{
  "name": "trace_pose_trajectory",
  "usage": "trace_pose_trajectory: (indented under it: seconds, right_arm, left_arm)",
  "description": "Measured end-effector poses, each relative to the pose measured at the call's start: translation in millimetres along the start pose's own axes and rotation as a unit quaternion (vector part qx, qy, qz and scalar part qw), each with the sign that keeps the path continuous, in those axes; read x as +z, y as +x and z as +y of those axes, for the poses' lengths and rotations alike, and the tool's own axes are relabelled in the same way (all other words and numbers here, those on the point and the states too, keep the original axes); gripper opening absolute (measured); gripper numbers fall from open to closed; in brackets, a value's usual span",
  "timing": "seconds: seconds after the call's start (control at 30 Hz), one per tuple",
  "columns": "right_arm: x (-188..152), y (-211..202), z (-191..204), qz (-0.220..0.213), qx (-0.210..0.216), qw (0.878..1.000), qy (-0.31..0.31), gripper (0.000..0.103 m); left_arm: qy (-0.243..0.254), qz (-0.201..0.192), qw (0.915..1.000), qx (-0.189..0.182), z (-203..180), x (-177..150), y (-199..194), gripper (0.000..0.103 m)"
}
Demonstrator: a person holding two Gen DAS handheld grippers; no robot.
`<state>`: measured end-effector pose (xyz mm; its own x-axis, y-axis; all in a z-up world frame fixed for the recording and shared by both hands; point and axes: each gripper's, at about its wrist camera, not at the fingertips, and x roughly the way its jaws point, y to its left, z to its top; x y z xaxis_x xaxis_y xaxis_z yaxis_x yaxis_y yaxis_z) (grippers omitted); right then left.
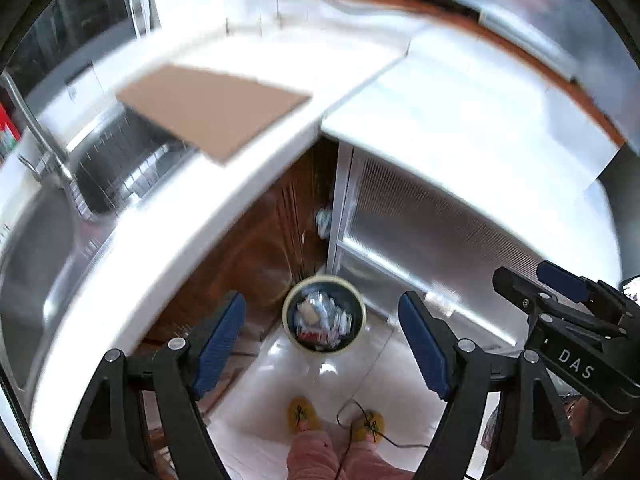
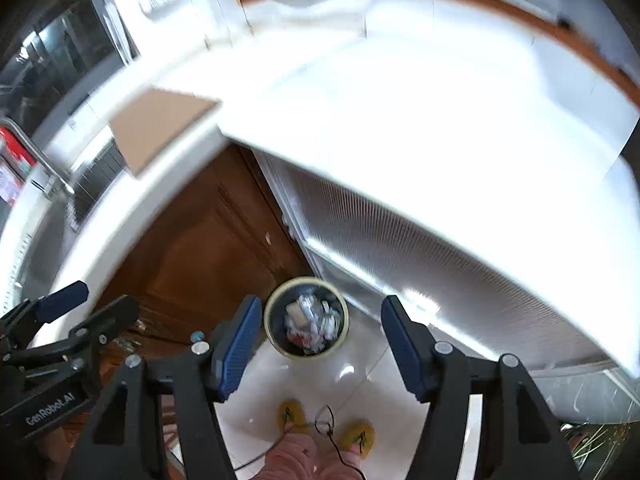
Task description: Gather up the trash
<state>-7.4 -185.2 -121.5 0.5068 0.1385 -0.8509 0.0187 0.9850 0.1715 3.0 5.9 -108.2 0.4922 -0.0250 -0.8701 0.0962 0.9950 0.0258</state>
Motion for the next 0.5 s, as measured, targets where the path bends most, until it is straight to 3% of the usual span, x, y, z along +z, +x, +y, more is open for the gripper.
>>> trace_pose_trajectory:
  seconds: [0.13, 0.5]
  right_arm:
    - [17.8, -46.6, 3.8, -0.024, -0.007, 1.0, -0.002, 0.063]
    - [51.4, -133.7, 12.8, -0.107, 0.004, 0.994, -0.002, 0.063]
  left_arm:
    - [0.013, -0.034, 0.9992, 0.016, -6.6, 22.4, -55.8, 0.077]
    - [0.021, -0.122, 0.9923, 0.01, -20.3, 64.4, -146.8, 0.077]
